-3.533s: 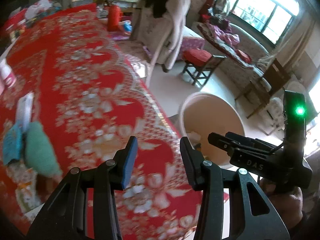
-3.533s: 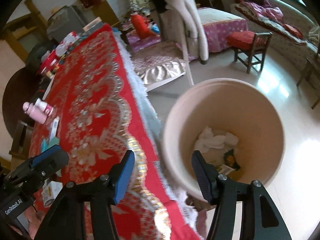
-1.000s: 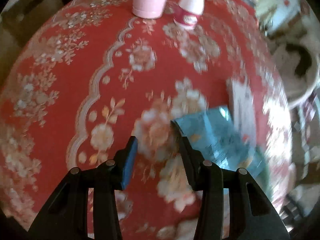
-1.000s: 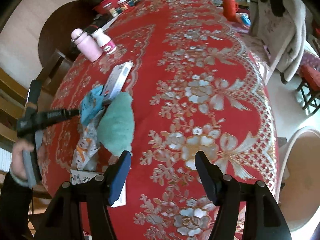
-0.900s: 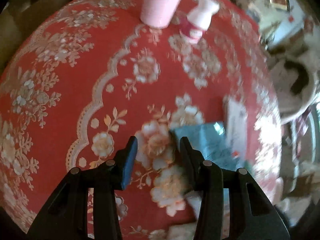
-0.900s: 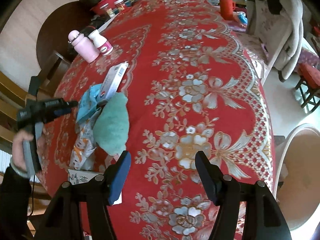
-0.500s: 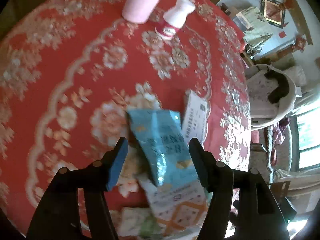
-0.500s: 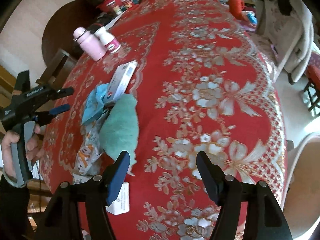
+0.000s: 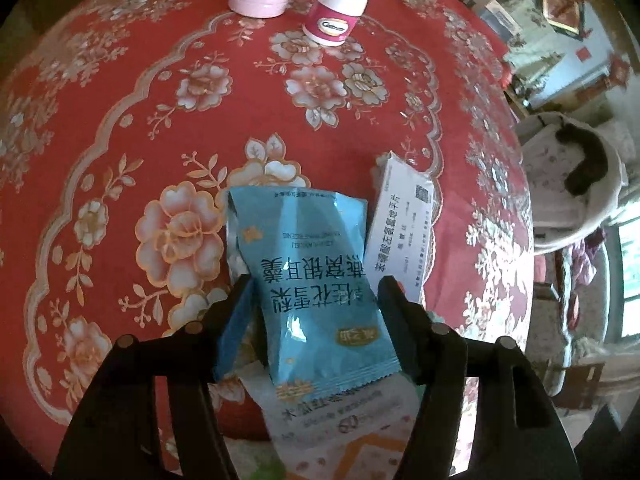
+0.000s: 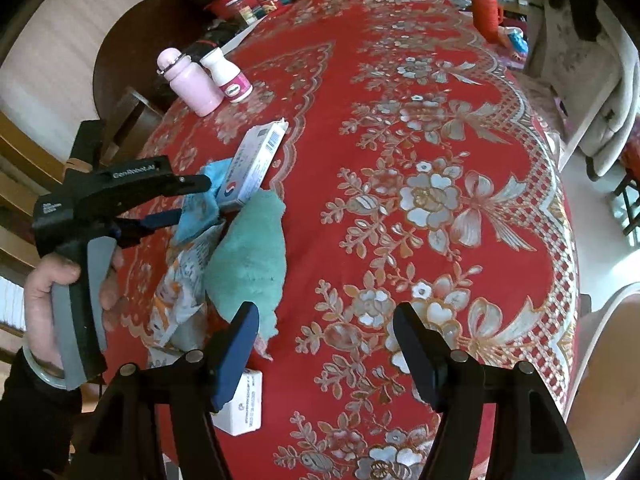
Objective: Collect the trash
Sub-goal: 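Grasp the blue snack packet with the left tool while the right tool grasps the green towel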
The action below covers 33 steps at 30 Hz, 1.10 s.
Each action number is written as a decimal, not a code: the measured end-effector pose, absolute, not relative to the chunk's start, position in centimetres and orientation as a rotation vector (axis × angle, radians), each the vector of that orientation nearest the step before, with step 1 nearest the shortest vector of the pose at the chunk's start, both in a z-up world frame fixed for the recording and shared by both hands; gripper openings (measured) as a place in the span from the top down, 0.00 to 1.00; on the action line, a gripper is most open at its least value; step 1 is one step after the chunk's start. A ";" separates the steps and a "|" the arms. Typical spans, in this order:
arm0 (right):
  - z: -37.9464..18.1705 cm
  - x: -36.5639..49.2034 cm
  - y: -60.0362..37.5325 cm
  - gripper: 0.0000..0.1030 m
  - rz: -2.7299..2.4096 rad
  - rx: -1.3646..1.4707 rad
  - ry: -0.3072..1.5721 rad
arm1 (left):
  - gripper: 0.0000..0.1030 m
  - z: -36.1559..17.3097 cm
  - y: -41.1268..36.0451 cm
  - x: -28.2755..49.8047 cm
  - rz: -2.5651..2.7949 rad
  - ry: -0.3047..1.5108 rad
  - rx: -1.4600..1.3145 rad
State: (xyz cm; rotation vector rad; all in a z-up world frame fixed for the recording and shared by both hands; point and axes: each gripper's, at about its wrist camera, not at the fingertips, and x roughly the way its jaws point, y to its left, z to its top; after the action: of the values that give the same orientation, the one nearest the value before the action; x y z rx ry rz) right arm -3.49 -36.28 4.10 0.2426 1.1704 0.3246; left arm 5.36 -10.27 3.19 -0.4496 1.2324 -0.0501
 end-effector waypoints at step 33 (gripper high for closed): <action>3.6 -0.8 -36.6 0.80 0.357 0.317 1.149 | 0.42 3.0 -11.3 5.5 -0.012 1.173 -0.271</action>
State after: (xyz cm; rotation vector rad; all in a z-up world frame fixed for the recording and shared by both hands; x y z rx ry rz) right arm -0.80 -36.59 3.64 0.3167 1.1492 0.3574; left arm 5.47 -11.29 3.02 -0.2709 1.1728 -0.0125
